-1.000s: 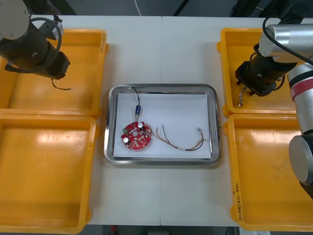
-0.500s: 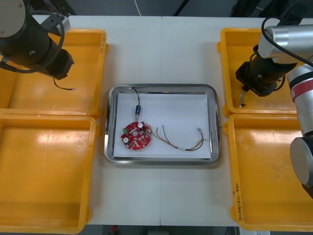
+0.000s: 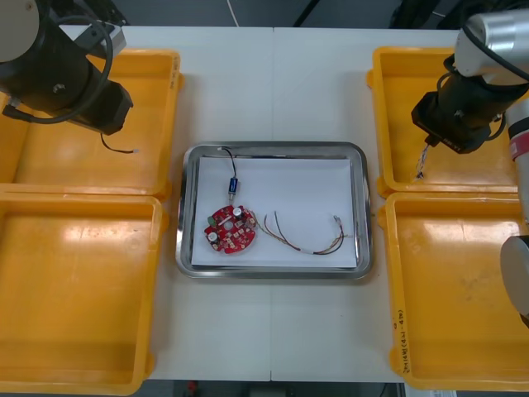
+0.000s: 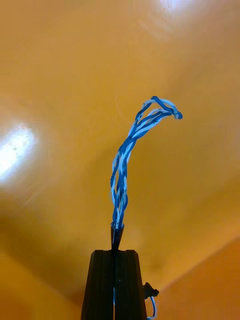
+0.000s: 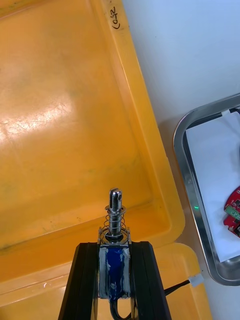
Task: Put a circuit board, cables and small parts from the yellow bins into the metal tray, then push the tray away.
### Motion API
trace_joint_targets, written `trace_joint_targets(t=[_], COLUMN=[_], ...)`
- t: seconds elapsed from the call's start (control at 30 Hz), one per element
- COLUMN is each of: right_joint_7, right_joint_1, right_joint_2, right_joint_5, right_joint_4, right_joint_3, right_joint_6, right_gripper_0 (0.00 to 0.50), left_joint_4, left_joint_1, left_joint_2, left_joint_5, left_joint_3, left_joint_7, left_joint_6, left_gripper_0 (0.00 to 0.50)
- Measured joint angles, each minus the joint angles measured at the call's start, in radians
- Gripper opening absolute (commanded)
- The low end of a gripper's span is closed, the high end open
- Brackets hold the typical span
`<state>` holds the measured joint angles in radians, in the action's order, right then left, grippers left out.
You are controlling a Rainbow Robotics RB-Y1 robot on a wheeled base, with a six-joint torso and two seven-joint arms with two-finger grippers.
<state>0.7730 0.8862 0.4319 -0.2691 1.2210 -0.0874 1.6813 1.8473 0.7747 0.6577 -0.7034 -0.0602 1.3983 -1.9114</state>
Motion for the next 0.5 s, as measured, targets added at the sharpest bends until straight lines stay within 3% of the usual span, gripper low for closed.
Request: trace_joint_targets(t=[0.27, 0.5], right_joint_7=[0.022, 0.242], right_joint_1=[-0.003, -0.004], right_joint_2=[0.032, 0.073], right_joint_5=[-0.002, -0.061], right_joint_4=[0.201, 0.337], right_joint_3=[0.000, 0.000], right_joint_6=[0.216, 0.232], right_gripper_0=[0.000, 0.000], left_joint_4=[0.001, 0.001], left_joint_1=[0.000, 0.000], left_joint_2=[-0.014, -0.018], left_joint_5=[-0.001, -0.006], left_joint_3=[0.000, 0.000], left_joint_7=[-0.006, -0.059], left_joint_6=[-0.001, -0.001], left_gripper_0=[0.000, 0.000])
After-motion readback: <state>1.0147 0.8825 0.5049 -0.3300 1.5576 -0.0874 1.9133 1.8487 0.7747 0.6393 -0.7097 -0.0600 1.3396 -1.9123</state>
